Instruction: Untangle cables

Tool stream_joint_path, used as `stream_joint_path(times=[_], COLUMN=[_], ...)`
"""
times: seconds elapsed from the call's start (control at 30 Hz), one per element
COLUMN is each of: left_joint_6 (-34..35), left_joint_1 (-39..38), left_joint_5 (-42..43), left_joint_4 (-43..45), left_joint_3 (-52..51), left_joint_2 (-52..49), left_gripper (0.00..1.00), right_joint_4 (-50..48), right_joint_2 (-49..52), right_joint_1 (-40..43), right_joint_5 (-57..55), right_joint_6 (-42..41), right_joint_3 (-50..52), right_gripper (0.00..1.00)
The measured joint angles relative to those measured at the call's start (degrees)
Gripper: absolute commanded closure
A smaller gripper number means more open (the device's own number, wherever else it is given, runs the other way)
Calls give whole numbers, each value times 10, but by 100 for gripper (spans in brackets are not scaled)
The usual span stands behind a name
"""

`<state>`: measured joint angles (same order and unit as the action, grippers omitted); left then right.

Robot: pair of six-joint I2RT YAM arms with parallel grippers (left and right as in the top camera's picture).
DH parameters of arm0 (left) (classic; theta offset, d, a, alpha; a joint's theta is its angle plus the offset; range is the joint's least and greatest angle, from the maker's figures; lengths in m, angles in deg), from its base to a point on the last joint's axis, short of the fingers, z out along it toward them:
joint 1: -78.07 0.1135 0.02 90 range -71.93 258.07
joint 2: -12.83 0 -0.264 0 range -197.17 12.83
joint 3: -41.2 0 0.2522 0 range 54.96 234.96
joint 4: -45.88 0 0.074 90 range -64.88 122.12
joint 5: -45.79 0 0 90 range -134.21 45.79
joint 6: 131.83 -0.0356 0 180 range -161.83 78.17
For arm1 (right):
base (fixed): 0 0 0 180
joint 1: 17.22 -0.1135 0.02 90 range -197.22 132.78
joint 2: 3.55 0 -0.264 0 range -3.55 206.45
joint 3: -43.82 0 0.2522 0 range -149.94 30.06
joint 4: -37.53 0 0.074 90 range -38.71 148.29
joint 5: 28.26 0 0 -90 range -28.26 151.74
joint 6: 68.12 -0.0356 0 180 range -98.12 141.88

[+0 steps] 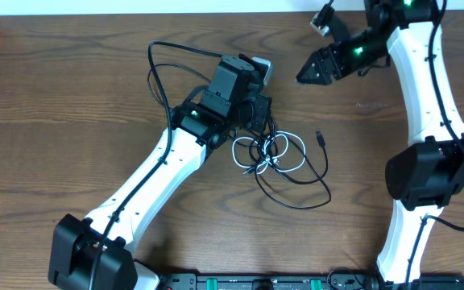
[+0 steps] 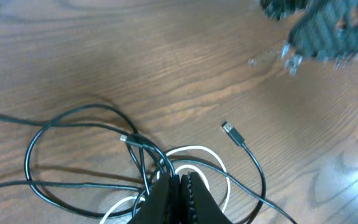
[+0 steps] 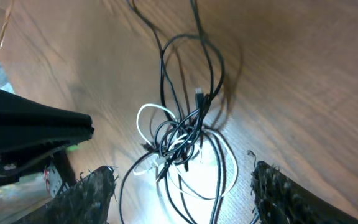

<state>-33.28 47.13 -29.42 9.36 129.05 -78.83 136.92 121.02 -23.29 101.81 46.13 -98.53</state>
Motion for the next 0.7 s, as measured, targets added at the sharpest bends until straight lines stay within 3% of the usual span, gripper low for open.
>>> stream_joint_path(times=[0.27, 0.47, 0.53, 0.7], left_joint_6=[7, 49, 65, 104], left_joint_1=[1, 2, 5, 14], left_joint_5=[2, 3, 4, 4], left_joint_4=[-84, -88, -88, -58], left_joint_3=[0, 0, 0, 0], left_joint_2=[-22, -69, -83, -122], left_gripper=[86, 83, 75, 71], right_joint_4=[-86, -164, -186, -222], right_joint_2=[1, 2, 2, 2], right_joint_1=[-29, -71, -84, -103], right_joint_5=[-2, -20, -39, -74], right_joint_6=[-40, -101, -123, -154], right_joint_3=[184, 280, 301, 352], right_gripper=[37, 40, 43, 59])
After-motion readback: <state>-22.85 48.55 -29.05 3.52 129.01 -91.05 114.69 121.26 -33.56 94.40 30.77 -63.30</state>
